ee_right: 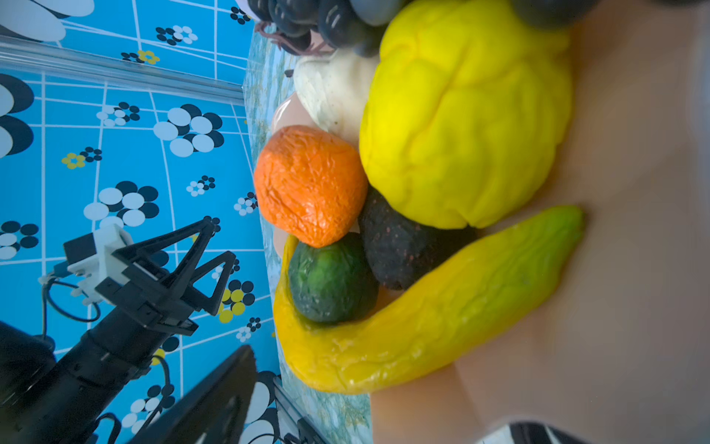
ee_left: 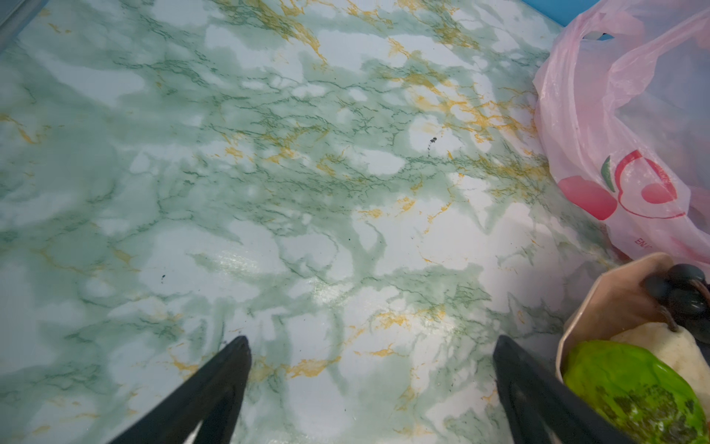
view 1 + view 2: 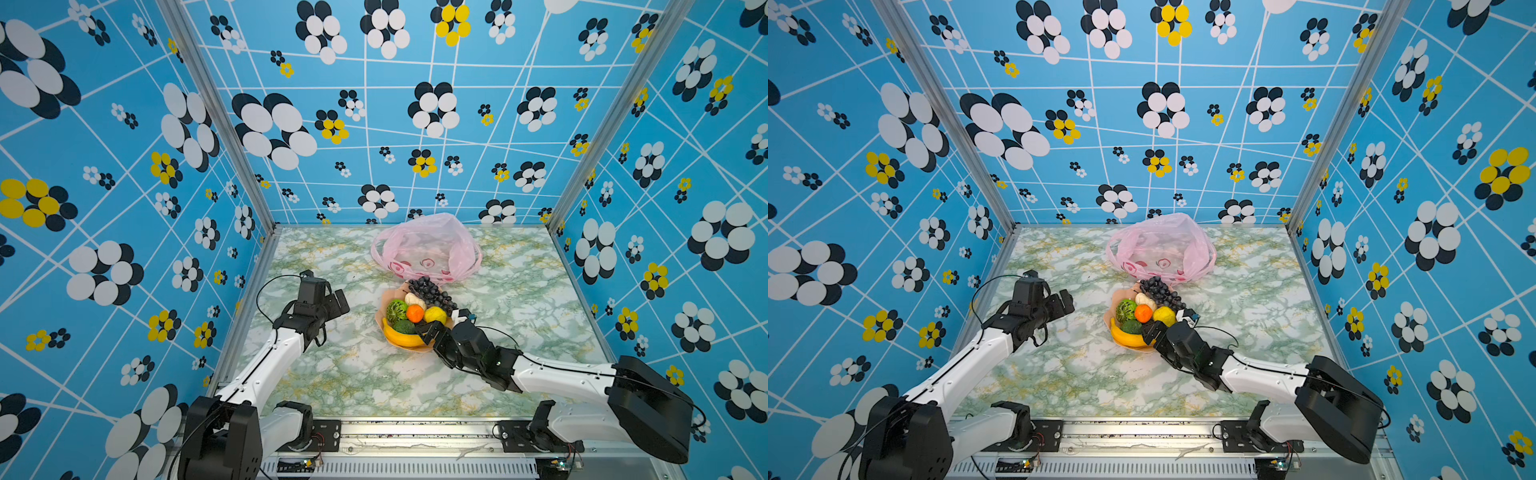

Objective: Take fruits out of the plastic bag
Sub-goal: Move the plate to the center of the table, then reset both arms

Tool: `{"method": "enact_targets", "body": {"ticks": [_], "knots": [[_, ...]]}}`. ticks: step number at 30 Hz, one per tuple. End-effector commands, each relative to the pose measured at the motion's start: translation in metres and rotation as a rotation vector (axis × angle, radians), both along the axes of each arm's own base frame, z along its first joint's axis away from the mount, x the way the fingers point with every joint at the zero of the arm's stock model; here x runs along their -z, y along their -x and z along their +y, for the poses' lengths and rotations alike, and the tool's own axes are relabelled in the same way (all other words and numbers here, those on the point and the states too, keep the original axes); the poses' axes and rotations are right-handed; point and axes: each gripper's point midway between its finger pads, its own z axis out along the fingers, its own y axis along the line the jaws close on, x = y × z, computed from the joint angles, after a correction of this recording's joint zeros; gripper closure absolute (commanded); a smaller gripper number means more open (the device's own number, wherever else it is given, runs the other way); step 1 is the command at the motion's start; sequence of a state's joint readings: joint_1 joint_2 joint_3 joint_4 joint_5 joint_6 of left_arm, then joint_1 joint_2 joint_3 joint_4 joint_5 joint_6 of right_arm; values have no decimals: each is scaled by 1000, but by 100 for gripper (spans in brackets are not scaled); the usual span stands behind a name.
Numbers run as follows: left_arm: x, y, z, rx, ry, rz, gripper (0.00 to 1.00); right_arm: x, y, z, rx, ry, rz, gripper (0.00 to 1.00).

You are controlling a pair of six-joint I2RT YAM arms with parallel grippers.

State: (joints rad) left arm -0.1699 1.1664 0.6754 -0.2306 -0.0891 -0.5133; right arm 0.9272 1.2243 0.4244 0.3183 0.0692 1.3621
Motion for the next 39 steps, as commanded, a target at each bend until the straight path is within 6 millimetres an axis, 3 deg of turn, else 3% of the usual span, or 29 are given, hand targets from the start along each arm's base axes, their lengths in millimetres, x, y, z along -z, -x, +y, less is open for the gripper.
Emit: {"method": "enact_targets", "body": {"ticks": [1, 8, 12, 14, 19, 23, 27, 34, 39], "knots": [[-4, -12, 8, -40, -21, -23, 1, 22, 21, -26, -32, 98, 38, 1], [-8, -17, 5, -43, 3, -34, 1, 4, 26, -48, -38, 165, -23, 1], [-18, -20, 6, -17, -26, -80, 1, -21, 24, -84, -40, 333, -125, 1], [-24, -21, 11, -23, -57, -129, 1, -43, 14, -105, -39, 434, -206, 1], [-38, -19, 48, -149, -235, -247, 1, -99, -27, -157, 15, 834, -441, 1], [-43, -24, 62, -158, -384, -382, 1, -124, -64, -181, 89, 1078, -597, 1], [-42, -31, 71, -164, -492, -388, 1, -120, -92, -209, 181, 1212, -659, 1], [-11, -44, 59, -47, -544, -390, 1, -52, -115, -272, 303, 1294, -495, 1], [-6, -55, 56, 1, -495, -444, 1, -21, -127, -282, 288, 1280, -478, 1]]}}
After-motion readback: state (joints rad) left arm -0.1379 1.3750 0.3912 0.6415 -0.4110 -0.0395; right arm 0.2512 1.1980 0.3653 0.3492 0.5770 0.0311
